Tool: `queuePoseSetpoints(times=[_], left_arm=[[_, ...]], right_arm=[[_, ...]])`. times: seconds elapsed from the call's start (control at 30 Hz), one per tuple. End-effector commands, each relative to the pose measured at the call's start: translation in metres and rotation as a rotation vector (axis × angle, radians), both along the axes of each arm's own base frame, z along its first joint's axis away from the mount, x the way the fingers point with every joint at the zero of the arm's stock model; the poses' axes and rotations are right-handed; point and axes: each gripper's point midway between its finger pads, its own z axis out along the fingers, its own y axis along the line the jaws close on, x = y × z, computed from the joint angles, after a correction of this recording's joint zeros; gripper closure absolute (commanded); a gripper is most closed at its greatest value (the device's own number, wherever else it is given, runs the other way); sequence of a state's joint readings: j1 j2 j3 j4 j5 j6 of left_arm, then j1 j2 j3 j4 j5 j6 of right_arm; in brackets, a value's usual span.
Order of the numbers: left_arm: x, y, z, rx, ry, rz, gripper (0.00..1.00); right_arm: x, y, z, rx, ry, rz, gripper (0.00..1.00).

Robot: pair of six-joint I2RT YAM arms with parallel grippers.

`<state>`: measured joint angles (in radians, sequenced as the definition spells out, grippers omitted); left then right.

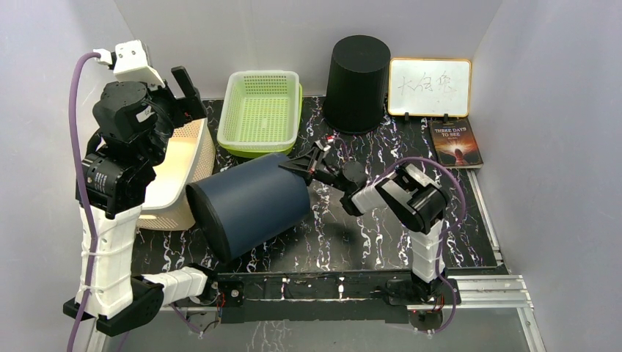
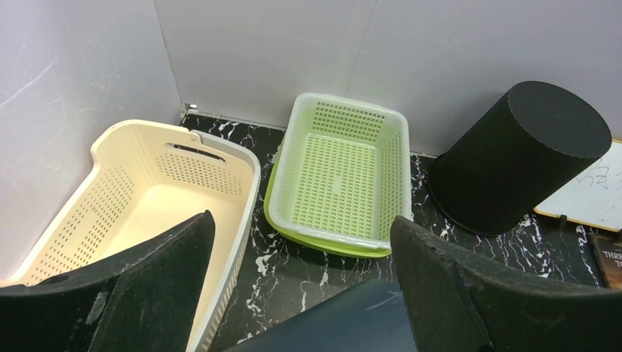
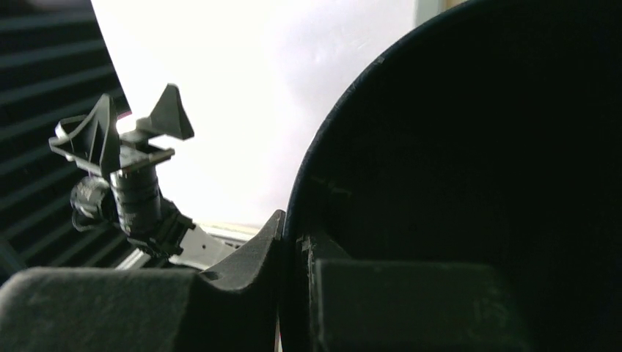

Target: Turn the large container upside down

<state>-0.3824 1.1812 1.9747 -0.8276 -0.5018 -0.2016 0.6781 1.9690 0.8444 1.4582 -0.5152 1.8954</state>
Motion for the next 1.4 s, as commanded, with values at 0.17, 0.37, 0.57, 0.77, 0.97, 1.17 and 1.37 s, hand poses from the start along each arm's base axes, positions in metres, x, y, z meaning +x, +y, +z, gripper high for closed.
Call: queuePoseSetpoints(times=[0.17,0.37,0.57,0.77,0.97,1.17,1.37], left_arm=[[-0.004,0.005,0.006,0.013,-0.012,0.012,0.13],[-0.002,0.003,0.003,0.009,-0.008,0.012,0.13],[0.0,0.002,-0.002,0.008,0.003,0.011,0.13],[0.003,0.0,-0.011,0.012,0.021,0.009,0.13],[0.006,0.0,-0.026,0.026,0.043,0.012,0.13],[0.009,-0.003,-0.028,0.027,0.043,0.005,0.13],[0.015,-0.008,-0.037,0.026,0.058,-0.012,0.12]], right_arm=[[0.046,-0.092,-0.024,0.098,-0.01,-0.172,1.0],[0.073,-0.14,-0.076,-0.025,0.029,-0.24,1.0],[0.079,-0.171,-0.116,-0.138,0.005,-0.244,0.99],[0.085,-0.19,-0.152,-0.182,0.069,-0.266,0.72],[0.093,-0.205,-0.174,-0.209,0.077,-0.276,0.38],[0.102,-0.222,-0.169,-0.213,0.046,-0.308,0.29],[0.12,-0.244,-0.159,-0.207,0.0,-0.339,0.15]])
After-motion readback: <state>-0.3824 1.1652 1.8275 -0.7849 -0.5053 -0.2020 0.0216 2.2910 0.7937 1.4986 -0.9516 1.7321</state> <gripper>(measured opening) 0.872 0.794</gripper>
